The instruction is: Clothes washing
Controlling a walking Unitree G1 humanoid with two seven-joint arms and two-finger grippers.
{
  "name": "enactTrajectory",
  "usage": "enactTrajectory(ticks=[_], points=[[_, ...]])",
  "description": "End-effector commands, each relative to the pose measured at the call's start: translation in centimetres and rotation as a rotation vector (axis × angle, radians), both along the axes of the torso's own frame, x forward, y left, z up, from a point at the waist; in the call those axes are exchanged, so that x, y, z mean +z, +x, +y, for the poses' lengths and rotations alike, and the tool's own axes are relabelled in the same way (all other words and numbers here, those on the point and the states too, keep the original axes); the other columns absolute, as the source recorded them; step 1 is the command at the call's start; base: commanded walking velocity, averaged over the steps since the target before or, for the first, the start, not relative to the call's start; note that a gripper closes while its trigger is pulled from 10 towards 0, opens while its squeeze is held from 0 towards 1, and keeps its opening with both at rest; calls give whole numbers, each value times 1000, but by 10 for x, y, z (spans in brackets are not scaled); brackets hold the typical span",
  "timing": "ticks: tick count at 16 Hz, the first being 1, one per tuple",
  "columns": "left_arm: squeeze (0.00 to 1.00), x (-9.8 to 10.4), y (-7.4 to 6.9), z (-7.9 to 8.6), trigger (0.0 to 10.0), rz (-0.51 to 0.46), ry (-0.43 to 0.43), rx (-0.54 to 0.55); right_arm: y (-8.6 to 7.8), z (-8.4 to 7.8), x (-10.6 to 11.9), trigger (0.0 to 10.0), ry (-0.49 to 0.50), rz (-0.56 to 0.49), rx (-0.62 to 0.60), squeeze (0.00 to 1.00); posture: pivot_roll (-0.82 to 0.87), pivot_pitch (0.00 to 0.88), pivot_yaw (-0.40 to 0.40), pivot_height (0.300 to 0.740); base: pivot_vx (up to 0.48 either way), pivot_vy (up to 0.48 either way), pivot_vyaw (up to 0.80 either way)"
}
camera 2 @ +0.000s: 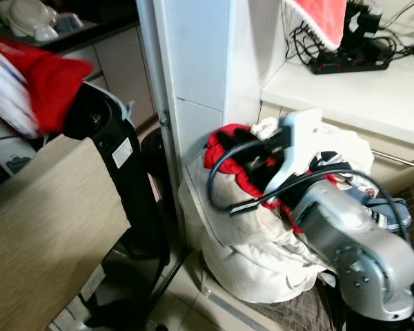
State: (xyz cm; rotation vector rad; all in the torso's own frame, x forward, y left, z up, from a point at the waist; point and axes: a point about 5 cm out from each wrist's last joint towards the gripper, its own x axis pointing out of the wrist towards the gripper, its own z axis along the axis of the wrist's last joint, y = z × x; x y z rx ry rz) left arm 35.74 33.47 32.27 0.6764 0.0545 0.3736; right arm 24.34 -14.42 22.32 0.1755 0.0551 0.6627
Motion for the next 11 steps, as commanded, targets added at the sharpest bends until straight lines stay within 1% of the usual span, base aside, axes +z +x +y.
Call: enactTrajectory(ticks=[1, 2, 3, 4, 5, 6, 7, 9, 10, 11], points=[[0, -29, 0, 4, 10000, 134, -86, 7, -5, 4, -1, 10000, -64, 0, 40, 0, -113, 0, 77, 740, 0, 0, 0], [0, -43, -1, 5, 10000, 199, -88, 13, -6, 6, -3, 10000, -87, 4, 57, 0, -113, 0, 78, 740, 0, 0, 0], [1000, -64, -6, 12, 10000, 258, -150, 45, -9, 11, -5, 10000, -108, 5, 93, 0, -115, 0, 77, 740, 0, 0, 0], [1000, -76, -10, 17, 10000, 309, -144, 71, -11, 14, -5, 10000, -109, 1, 124, 0, -115, 0, 77, 740, 0, 0, 0], [1000, -92, -18, 28, 10000, 370, -159, 112, -15, 19, -6, 10000, -106, 0, 171, 0, -110, 0, 69, 740, 0, 0, 0], [1000, -99, -25, 36, 10000, 389, -169, 146, -17, 21, -7, 10000, -107, 6, 188, 0, -110, 0, 66, 740, 0, 0, 0], [1000, -103, -27, 35, 10000, 398, -230, 122, -16, 21, -9, 10000, -115, 14, 192, 0, -106, 0, 60, 740, 0, 0, 0], [1000, -106, -25, 28, 10000, 400, -294, 75, -16, 21, -10, 10000, -122, 18, 196, 0, -106, 0, 59, 740, 0, 0, 0], [1000, -112, -21, 12, 10000, 420, -363, -9, -15, 21, -12, 10000, -139, 27, 195, 0, -105, 0, 58, 740, 0, 0, 0], [1000, -116, -18, 2, 10000, 422, -398, -61, -14, 20, -14, 10000, -148, 32, 188, 0, -106, 0, 57, 740, 0, 0, 0]])
